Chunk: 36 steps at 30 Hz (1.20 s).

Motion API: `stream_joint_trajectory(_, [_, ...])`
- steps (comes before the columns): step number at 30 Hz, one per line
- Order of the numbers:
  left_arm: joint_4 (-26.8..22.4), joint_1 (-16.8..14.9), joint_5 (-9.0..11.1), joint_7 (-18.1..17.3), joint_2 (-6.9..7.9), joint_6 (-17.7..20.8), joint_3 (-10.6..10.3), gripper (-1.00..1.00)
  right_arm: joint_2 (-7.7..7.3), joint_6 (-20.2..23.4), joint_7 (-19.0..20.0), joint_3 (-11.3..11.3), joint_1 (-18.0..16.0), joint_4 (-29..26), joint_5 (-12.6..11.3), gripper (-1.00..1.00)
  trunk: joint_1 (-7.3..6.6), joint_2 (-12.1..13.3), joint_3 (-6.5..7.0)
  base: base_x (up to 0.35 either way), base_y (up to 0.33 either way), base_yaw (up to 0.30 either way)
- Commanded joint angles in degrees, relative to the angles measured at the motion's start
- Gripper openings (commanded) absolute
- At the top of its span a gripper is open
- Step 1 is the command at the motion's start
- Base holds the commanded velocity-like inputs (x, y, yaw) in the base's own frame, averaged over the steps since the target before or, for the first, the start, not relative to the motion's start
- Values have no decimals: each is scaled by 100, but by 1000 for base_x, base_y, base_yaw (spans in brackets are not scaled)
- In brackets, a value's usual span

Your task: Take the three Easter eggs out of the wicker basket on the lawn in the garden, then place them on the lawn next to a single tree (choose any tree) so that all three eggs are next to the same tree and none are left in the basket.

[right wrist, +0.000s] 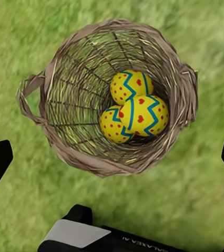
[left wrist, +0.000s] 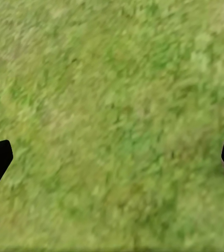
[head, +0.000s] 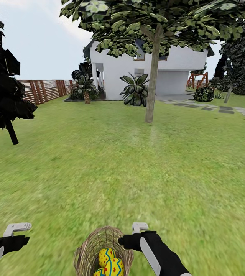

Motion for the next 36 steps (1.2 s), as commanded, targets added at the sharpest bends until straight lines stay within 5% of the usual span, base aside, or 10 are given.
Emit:
stream_joint_trajectory(1, [-8, -3, 45, 19, 0, 29, 2, 100, 0, 21, -40, 5, -3, 13, -46, 100, 23, -47, -26, 0, 0, 0])
stream_joint_trajectory(36, [5, 5, 45, 21, 7, -28, 4, 100, 0, -7, -47, -10, -10, 181, -46, 100, 792, -1451, -654, 0, 0, 0])
